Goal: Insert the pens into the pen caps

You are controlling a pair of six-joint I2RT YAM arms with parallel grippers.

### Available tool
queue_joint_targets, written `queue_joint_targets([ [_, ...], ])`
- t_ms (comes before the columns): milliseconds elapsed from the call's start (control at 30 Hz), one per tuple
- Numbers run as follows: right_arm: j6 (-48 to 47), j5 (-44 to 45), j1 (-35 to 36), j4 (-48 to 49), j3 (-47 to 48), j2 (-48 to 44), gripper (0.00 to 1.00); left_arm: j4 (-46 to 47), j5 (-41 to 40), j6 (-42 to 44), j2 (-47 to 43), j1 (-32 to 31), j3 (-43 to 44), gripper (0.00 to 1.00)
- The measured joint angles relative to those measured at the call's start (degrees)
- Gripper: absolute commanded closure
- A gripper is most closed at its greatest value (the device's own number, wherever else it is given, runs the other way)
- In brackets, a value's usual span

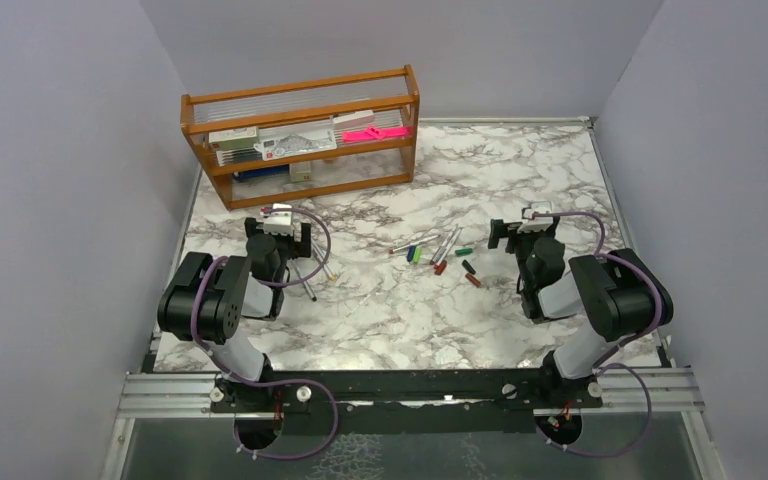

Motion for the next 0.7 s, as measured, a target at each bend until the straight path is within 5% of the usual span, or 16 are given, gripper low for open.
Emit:
queue_joint_targets([
  [433,0.0,-1.2,-0.2,0.0,0.0,0.0,0.00,0.9,0.4,0.3,-0.3,-0.1,-0.3,0.01],
  [700,0.0,-1.0,-0.3,-0.4,-0.1,-0.8,0.00,-0.6,-0.5,0.9,-8.4,-1.5,-2.1,0.01],
])
